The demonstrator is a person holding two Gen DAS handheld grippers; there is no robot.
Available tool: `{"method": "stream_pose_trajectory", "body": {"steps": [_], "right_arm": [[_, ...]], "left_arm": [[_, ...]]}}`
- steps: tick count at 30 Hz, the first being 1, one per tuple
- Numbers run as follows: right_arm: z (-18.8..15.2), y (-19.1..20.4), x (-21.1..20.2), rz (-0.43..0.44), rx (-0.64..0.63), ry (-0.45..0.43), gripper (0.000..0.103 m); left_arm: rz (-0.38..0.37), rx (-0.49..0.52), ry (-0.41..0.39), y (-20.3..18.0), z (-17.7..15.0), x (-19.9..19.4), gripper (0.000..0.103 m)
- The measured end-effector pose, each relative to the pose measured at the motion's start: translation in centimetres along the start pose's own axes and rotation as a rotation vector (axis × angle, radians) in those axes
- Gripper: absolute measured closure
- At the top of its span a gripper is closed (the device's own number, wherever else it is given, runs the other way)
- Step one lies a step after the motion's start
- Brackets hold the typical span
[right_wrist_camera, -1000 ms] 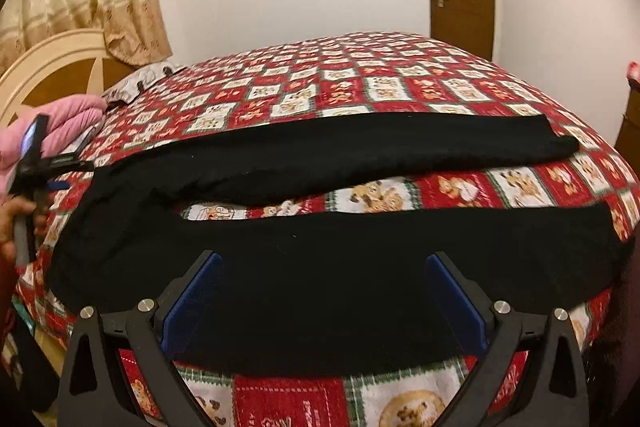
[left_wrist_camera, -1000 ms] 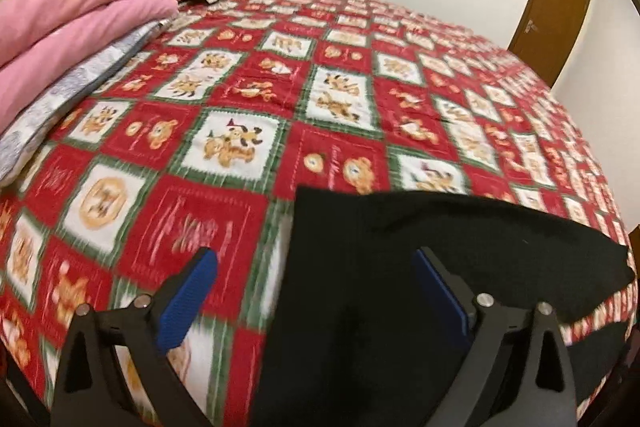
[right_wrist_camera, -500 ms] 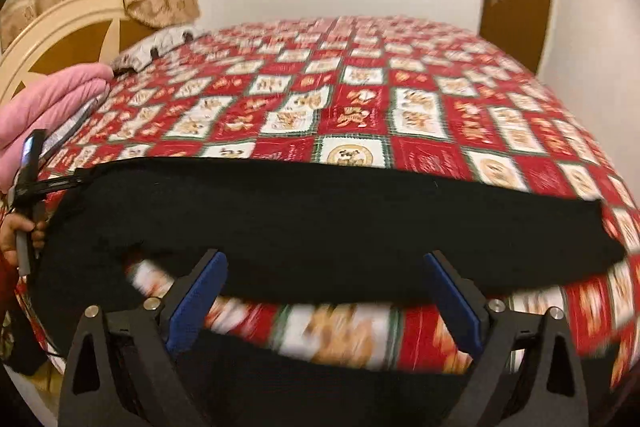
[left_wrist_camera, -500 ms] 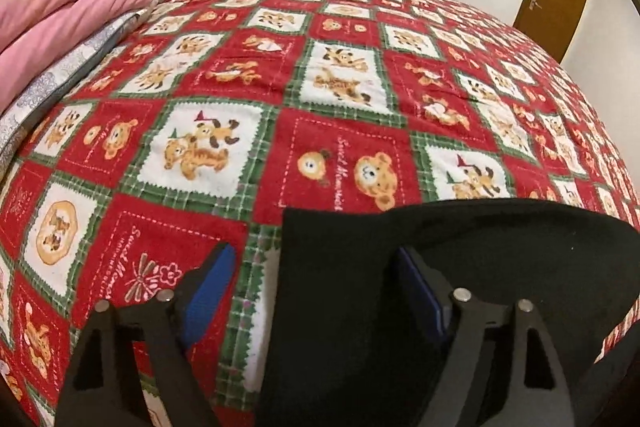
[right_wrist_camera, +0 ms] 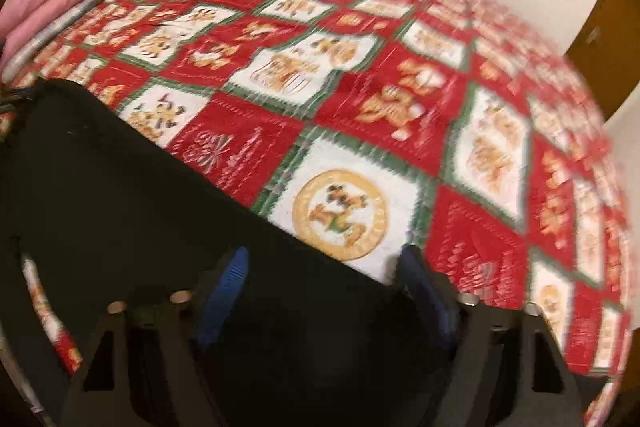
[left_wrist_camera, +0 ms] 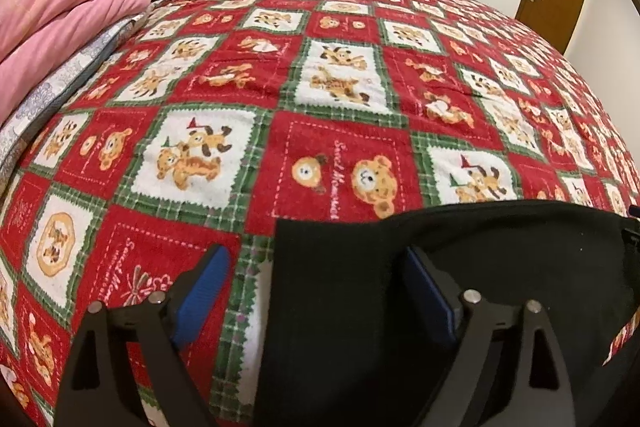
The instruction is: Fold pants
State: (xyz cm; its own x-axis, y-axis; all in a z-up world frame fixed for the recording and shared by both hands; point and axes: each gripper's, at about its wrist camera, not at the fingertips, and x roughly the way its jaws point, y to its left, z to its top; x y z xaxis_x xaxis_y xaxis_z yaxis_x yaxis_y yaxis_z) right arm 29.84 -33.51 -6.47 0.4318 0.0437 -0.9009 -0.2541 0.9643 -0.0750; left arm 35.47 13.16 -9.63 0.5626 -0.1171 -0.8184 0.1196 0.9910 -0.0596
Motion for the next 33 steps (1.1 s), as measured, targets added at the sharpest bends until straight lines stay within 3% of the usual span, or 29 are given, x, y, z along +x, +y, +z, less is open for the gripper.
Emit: {"method": "stream_pose_trajectory", "body": {"steps": [1, 2, 3, 4, 5, 7, 9, 13, 17, 22, 29, 33], "right_arm": [[0.1, -0.3, -0.2, 0.035, 0.018, 0.004, 0.045], [0.0, -0.2, -0.4, 0.044, 0.011, 0.005, 0.059], [-0.1, 0.0, -0.6, 0.056, 0.002, 0.008, 0.077], [-0.1, 0.4, -0.9, 0.063, 0.001, 0.011, 0.084], [-0.2, 0.7, -1.3, 0.057, 0.003, 0.014, 0.092], [-0.3, 1.6, -2.1, 0.027, -0.011, 0.000, 0.096], [-0.6, 2.3, -3.8, 0.011, -0.001, -0.043, 0.097], [-2.0, 3.1, -9.6, 0.011, 0.041, -0.179, 0.097], [-3.9, 5.0, -14.3, 0.008, 0.029, -0.271, 0.097], [-8.9, 8.6, -18.6, -0.012, 0.000, -0.353, 0.097], [-17.2, 12.8, -18.5, -0.047, -0.045, -0.340, 0.097], [-21.1, 14.4, -15.9, -0.034, -0.042, -0.274, 0.097]], "left_arm": [[-0.003, 0.004, -0.002, 0.0, 0.0, 0.0, 0.019], [-0.009, 0.009, -0.007, -0.1, 0.1, -0.1, 0.022], [-0.041, 0.010, -0.012, -0.1, 0.1, -0.3, 0.038], [-0.074, 0.006, -0.015, -0.2, 0.1, -0.5, 0.049], [-0.070, -0.001, -0.018, -0.3, 0.1, -0.7, 0.051], [-0.082, -0.008, -0.011, -0.6, 0.3, -0.9, 0.070], [-0.106, -0.027, -0.011, -0.8, 0.4, -1.3, 0.077], [-0.101, -0.036, -0.064, -1.3, 0.1, -3.3, 0.084], [-0.107, -0.041, -0.162, -1.1, -0.2, -7.0, 0.084], [-0.139, -0.058, -0.301, -0.3, -2.8, -13.1, 0.084], [-0.173, -0.054, -0.414, 1.0, -11.0, -17.4, 0.084], [-0.155, -0.047, -0.381, 1.5, -14.7, -16.5, 0.082]]}}
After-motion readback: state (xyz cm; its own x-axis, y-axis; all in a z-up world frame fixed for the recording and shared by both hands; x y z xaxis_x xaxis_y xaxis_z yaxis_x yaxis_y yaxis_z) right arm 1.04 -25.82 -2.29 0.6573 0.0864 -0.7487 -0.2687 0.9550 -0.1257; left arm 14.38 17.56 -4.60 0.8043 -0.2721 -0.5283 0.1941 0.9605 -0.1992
